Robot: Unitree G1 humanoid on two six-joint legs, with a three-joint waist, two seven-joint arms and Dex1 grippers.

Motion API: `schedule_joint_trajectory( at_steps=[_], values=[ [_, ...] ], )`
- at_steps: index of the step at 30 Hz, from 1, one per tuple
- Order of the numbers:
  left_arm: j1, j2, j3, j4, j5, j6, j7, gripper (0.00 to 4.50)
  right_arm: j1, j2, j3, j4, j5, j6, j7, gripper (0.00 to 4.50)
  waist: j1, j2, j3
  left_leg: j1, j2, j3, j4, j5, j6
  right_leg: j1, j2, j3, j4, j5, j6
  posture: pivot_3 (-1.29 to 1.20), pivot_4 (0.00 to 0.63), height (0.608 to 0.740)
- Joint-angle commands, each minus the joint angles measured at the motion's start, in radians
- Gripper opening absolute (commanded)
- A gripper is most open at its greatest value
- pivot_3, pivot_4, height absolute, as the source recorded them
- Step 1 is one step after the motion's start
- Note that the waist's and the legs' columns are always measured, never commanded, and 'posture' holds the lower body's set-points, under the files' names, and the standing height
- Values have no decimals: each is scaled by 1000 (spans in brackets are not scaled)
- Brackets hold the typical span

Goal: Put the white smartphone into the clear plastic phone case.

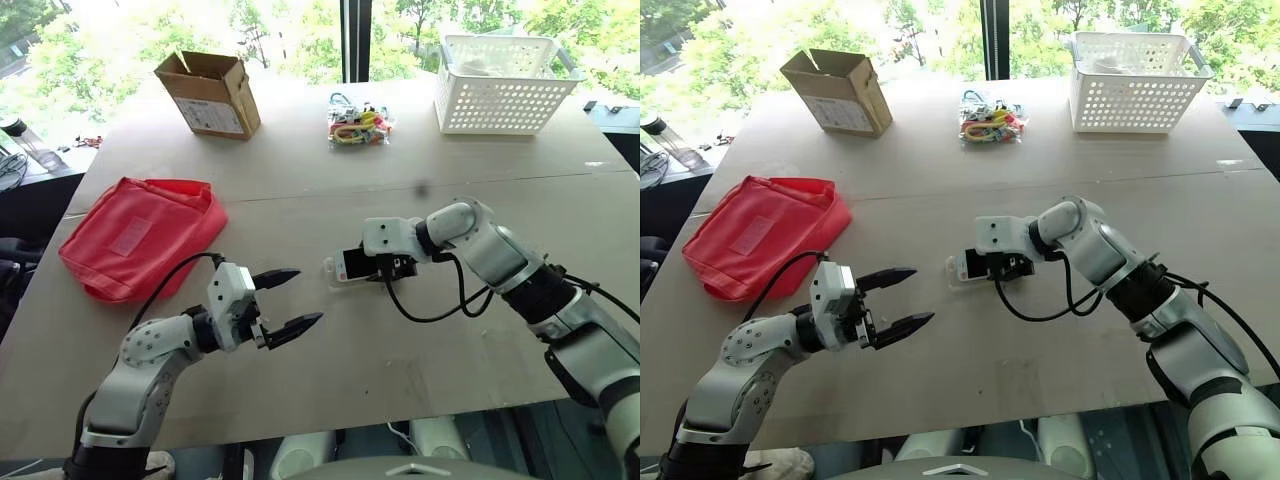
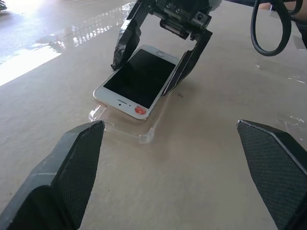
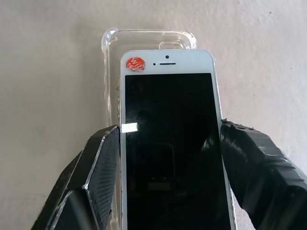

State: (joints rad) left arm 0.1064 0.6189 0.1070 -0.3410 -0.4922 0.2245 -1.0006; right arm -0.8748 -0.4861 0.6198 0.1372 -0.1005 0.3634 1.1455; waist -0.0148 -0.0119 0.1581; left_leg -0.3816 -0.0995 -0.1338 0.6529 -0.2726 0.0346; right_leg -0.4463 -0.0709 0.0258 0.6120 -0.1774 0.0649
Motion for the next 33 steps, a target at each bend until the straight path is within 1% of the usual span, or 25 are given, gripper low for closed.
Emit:
schedule_joint_trajectory(
  at_steps=[1, 9, 16, 21, 25, 33],
  values=[
    [7, 3, 9, -16, -6, -33, -11, 4500, -25, 14, 6, 11, -27, -39, 33, 2763, 1, 0, 0, 0, 0, 0, 0, 0, 0, 0, 0, 0, 0, 0, 0, 0, 150, 740],
    [41, 15, 45, -16, -18, -57, -21, 4500, -27, 28, -12, 8, -41, -29, 79, 2763, 0, 0, 0, 0, 0, 0, 0, 0, 0, 0, 0, 0, 0, 0, 0, 0, 150, 740],
    [44, 15, 50, -13, -15, -63, -22, 4500, -39, 30, -21, -6, -36, 8, 111, 2763, 1, 0, 0, 0, 0, 0, 0, 0, 0, 0, 0, 0, 0, 0, 0, 0, 150, 740],
    [41, 9, 41, -16, -10, -62, -18, 4500, -30, 23, -13, -13, -45, 11, 122, 2763, 1, 0, 0, 0, 0, 0, 0, 0, 0, 0, 0, 0, 0, 0, 0, 0, 150, 740],
    [44, -4, 12, -65, 0, -38, 21, 4500, -22, 23, -10, -26, -50, 23, 124, 2763, 1, 0, 0, 0, 0, 0, 0, 0, 0, 0, 0, 0, 0, 0, 0, 0, 150, 740],
    [36, 4, -1, -89, -7, -14, 50, 4500, -9, 24, -3, -43, -64, 41, 129, 2763, 1, 0, 0, 1, 0, 0, 0, 0, 0, -1, 0, 0, 4, 0, 0, 0, 150, 740]
  ],
)
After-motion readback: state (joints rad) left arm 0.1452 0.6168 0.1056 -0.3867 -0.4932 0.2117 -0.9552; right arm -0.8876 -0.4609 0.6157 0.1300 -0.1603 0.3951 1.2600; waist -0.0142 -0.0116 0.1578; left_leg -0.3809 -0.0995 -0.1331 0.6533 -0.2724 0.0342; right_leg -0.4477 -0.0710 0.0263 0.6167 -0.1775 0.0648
